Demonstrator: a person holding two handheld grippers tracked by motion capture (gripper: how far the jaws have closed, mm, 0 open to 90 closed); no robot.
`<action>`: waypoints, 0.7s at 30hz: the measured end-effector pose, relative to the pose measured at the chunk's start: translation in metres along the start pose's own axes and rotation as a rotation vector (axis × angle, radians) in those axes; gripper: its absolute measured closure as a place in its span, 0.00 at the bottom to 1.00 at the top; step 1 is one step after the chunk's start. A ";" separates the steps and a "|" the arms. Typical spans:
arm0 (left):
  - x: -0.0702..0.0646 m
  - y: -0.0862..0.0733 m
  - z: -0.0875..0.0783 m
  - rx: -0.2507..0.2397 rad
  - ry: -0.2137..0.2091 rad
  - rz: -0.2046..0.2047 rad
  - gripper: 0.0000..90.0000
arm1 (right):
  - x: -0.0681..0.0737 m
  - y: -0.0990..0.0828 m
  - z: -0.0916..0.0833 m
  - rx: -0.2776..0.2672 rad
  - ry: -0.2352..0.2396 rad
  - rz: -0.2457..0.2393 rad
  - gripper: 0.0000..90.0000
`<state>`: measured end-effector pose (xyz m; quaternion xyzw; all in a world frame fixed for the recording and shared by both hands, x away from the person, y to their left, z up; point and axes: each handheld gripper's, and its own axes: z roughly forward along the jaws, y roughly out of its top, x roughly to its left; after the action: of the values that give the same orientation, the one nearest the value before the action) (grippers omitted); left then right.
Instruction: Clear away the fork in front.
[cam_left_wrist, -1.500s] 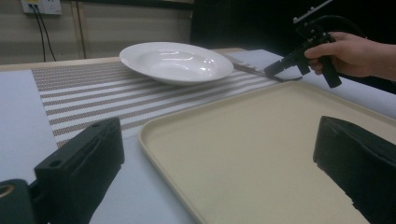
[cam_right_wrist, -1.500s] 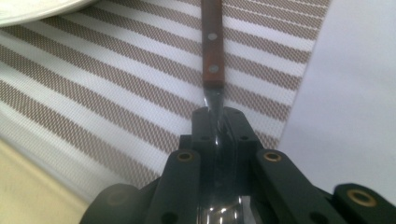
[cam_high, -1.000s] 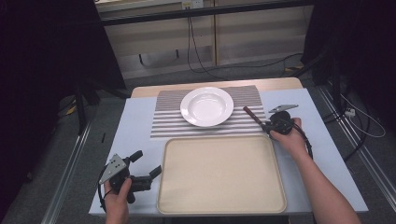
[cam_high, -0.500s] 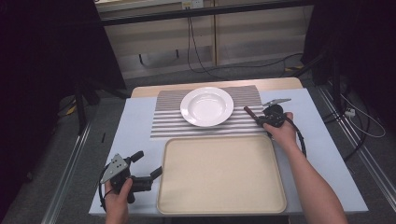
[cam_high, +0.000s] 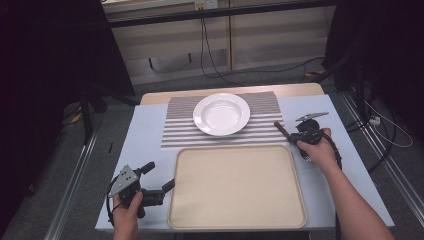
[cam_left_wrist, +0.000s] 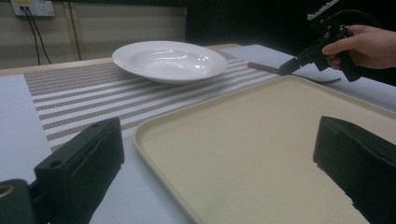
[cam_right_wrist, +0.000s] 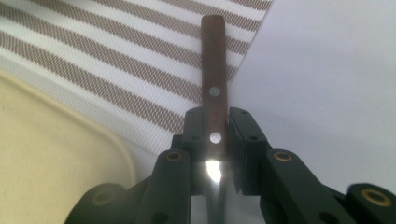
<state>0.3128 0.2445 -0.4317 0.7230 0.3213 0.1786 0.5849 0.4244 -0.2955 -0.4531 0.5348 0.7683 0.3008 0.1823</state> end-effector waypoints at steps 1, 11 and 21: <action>0.000 0.000 0.000 0.000 0.002 0.002 0.02 | 0.000 -0.001 -0.002 0.007 -0.003 -0.012 0.87; -0.001 0.000 0.001 0.010 0.003 0.011 0.02 | -0.004 -0.002 0.000 0.026 0.029 -0.001 0.86; -0.003 0.001 0.001 0.017 -0.001 0.025 0.02 | -0.005 -0.004 0.001 0.018 0.033 0.036 0.86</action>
<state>0.3114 0.2413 -0.4309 0.7319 0.3138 0.1829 0.5766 0.4242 -0.3011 -0.4570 0.5452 0.7641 0.3061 0.1592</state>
